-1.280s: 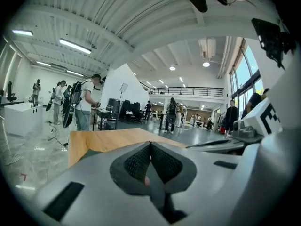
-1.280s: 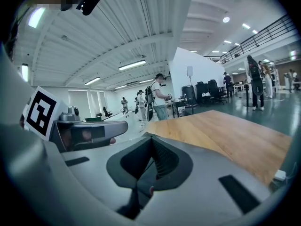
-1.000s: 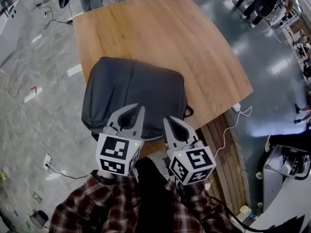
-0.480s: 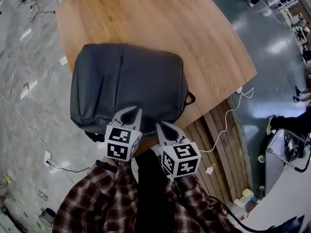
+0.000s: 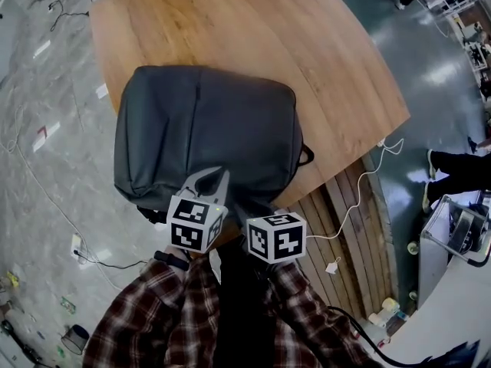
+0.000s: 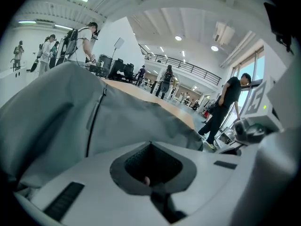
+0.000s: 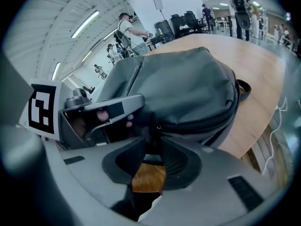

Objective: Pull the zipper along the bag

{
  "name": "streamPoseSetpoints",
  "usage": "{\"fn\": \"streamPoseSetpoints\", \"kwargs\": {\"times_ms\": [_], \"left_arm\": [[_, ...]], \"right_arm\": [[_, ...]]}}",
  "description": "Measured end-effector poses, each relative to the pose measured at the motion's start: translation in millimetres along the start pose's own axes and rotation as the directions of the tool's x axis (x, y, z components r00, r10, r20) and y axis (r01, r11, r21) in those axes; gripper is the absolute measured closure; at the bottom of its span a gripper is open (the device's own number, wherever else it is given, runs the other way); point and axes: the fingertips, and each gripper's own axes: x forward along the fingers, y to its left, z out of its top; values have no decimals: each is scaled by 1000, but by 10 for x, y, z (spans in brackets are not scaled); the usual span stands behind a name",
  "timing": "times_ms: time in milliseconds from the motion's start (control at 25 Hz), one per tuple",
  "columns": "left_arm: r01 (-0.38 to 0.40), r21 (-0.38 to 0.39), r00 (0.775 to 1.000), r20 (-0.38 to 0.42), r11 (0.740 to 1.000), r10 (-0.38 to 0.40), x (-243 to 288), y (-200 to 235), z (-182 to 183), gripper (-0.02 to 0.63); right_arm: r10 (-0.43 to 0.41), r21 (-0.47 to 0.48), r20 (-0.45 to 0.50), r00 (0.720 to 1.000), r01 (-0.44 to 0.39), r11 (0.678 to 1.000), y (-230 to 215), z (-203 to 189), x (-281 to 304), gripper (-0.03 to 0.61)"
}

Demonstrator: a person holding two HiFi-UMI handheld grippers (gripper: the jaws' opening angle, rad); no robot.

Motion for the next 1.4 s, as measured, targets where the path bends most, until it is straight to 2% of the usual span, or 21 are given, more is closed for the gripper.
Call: {"fn": "streamPoseSetpoints", "kwargs": {"times_ms": [160, 480, 560, 640, 760, 920, 1000, 1160, 1280, 1400], "left_arm": [[11, 0, 1000, 0, 1000, -11, -7, -2, -2, 601], [61, -49, 998, 6, 997, -61, -28, 9, 5, 603], [59, -46, 998, 4, 997, -59, -25, -10, 1, 603], [61, -43, 998, 2, 997, -61, -17, -23, 0, 603], [66, -42, 998, 5, 997, -66, -14, -10, 6, 603], [67, -38, 998, 3, 997, -67, -11, -12, 1, 602], [65, -33, 998, -1, 997, -65, -10, -12, -6, 602], [65, -27, 998, -7, 998, -65, -2, -11, -24, 603], [66, -29, 998, -8, 997, -67, 3, -18, -18, 603], [65, -18, 998, -7, 998, -65, 6, -29, -6, 603]], "right_arm": [[-32, 7, -11, 999, 32, 999, -14, 8, 58, 486], [-195, -70, 19, 981, 196, 978, -44, 53, 164, 483], [-202, -86, 37, 979, 204, 975, -39, 57, 125, 510], [-183, -65, 51, 982, 187, 980, -42, 53, 95, 537], [-122, 22, 54, 991, 121, 992, -53, 57, 83, 550], [-40, 129, 60, 997, 32, 991, -43, 54, 28, 558], [24, 192, 52, 998, -34, 981, -34, 44, 10, 561], [145, 311, 30, 989, -147, 939, -43, 49, -15, 561], [121, 284, 25, 992, -123, 951, -47, 56, -24, 565], [19, 159, 12, 1000, -20, 987, -41, 63, -24, 565]]}}
